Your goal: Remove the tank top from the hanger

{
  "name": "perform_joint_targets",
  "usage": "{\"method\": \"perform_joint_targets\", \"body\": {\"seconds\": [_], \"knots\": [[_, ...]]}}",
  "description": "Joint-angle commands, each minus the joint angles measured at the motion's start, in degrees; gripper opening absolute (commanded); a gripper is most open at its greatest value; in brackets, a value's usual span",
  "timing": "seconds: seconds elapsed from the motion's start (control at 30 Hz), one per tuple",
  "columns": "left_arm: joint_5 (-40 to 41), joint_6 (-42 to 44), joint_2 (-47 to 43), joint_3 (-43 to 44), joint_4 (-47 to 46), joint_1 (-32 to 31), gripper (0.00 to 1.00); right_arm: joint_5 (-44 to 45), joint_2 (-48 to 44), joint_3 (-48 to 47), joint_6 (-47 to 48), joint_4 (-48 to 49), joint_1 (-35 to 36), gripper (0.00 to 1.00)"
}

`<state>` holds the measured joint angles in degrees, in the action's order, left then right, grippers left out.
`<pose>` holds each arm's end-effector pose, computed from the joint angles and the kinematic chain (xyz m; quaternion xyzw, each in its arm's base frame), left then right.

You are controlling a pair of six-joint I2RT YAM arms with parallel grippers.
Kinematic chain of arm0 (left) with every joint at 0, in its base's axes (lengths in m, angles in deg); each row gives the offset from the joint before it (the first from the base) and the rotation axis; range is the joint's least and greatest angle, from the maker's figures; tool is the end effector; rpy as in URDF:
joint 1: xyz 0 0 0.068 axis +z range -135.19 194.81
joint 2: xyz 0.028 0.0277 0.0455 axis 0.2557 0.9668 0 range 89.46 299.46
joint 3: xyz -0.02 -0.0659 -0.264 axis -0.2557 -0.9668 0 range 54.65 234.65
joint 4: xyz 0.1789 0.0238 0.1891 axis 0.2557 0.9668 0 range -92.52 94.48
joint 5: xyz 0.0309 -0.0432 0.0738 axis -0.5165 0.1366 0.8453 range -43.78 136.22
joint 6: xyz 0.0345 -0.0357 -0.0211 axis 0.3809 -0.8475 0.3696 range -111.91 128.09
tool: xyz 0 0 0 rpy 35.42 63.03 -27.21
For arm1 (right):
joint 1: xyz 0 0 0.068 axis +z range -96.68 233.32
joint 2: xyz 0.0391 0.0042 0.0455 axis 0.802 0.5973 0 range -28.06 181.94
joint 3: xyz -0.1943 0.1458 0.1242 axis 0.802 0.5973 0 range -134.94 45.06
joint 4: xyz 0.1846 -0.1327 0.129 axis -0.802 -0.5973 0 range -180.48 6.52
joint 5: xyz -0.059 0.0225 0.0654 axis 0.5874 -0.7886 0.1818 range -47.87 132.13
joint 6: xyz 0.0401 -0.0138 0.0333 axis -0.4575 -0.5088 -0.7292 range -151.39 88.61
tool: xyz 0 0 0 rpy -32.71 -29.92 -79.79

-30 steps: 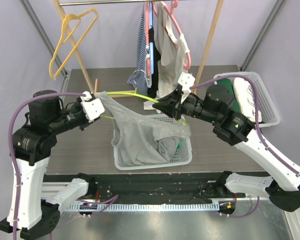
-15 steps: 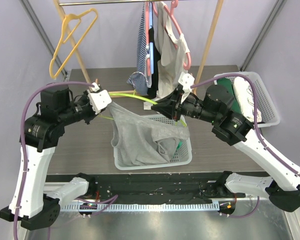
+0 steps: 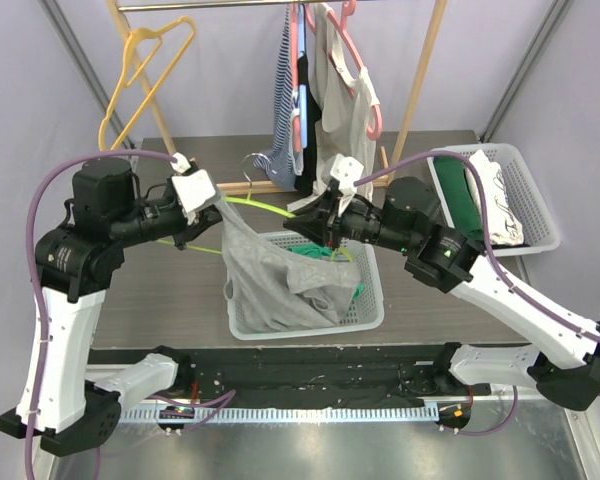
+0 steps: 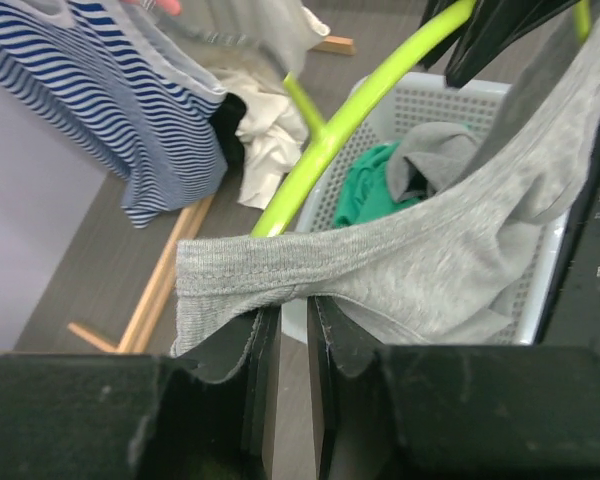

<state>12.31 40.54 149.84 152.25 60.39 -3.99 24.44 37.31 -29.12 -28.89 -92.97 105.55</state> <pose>0.1276 -0.0644 0.4941 0.4902 0.6631 -0.1846 0.5348 0.1450 0.2048 0.4490 -0.4190 0.5746 0.3912 0.5841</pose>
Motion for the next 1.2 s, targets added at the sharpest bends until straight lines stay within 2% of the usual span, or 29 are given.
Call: {"method": "perform_joint_targets", "body": {"seconds": [0.0,0.17,0.27,0.3,0.33,0.37,0.4,0.53,0.73,0.97,1.17], "knots": [[-6.42,-3.62,1.06,1.45,-3.33,-0.88,0.21,-0.86,2.13,-3.35,1.89,1.15,3.85,0.01],[-6.87,-3.62,0.35,1.27,-2.62,-0.88,0.25,1.94,1.35,-3.35,2.94,0.62,4.11,0.01],[-6.43,-2.13,-0.09,4.34,0.53,-0.88,0.43,5.03,-0.75,-3.09,6.01,-1.22,4.11,0.01],[-6.17,-1.78,-0.43,5.31,2.37,-0.88,0.52,7.56,-1.55,-2.91,6.81,-1.49,4.11,0.01],[-5.99,-1.25,-0.79,6.80,3.34,-0.88,0.69,8.37,-2.25,-2.73,8.73,-1.75,4.02,0.01],[-5.90,-0.29,-1.05,7.59,4.14,-0.88,0.75,8.99,-2.87,-2.65,9.53,-2.54,4.02,0.01],[-5.82,-0.02,-1.31,8.30,5.71,-0.88,0.87,9.86,-4.09,-2.73,10.23,-2.98,3.94,0.01],[-5.90,0.34,-1.58,12.08,8.97,-0.44,1.00,11.19,-5.33,-3.26,12.17,-4.39,3.14,0.01],[-3.54,2.17,-2.02,10.95,5.21,0.35,1.00,6.54,-6.12,-3.17,12.18,-5.88,2.88,0.01],[-2.04,2.09,1.75,10.94,2.30,0.70,1.00,3.90,-9.02,-1.86,12.79,-5.88,2.88,0.01],[-2.47,5.43,4.66,12.00,9.22,0.61,0.98,4.16,-11.48,-1.59,15.16,-6.76,2.88,0.01]]}}
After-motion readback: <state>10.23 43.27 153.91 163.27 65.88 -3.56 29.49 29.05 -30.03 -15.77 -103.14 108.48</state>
